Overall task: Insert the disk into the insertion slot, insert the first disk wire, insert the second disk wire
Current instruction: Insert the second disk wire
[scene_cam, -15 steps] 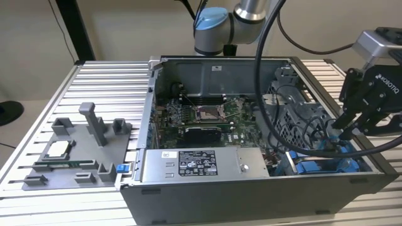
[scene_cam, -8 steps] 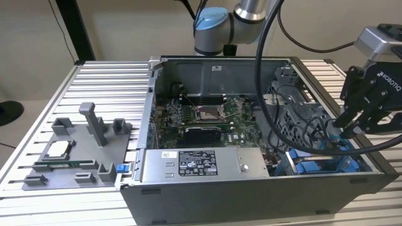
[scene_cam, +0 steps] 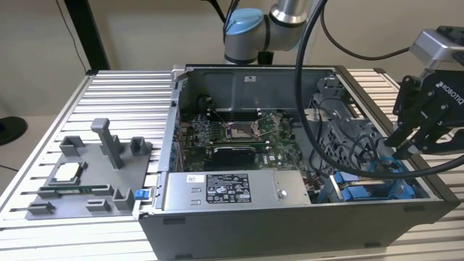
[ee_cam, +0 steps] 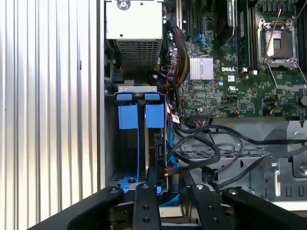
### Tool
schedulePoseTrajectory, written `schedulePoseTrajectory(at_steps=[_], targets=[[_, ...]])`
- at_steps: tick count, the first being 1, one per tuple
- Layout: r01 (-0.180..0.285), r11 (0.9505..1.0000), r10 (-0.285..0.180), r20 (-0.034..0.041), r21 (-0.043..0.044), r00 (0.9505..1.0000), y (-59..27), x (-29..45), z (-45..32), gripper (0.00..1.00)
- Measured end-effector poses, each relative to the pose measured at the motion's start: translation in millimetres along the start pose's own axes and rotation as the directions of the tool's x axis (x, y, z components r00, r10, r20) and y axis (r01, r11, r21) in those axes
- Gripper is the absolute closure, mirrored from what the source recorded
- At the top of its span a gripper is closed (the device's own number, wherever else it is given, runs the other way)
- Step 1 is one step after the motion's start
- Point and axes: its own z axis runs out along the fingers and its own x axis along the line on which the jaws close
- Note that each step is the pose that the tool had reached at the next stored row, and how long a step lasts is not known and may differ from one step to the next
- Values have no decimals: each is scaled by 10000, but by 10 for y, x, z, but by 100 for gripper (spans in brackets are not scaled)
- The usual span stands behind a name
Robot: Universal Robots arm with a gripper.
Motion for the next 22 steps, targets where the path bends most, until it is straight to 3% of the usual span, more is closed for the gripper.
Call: schedulePoseTrajectory(at_steps=[10, 16, 22], targets=[[2, 10000, -2, 7, -1, 10000, 3, -1, -12, 0], [2, 10000, -2, 17, -1, 10000, 29, -12, -197, 0], [3, 10000, -3, 20, -2, 10000, 42, -15, -268, 0]])
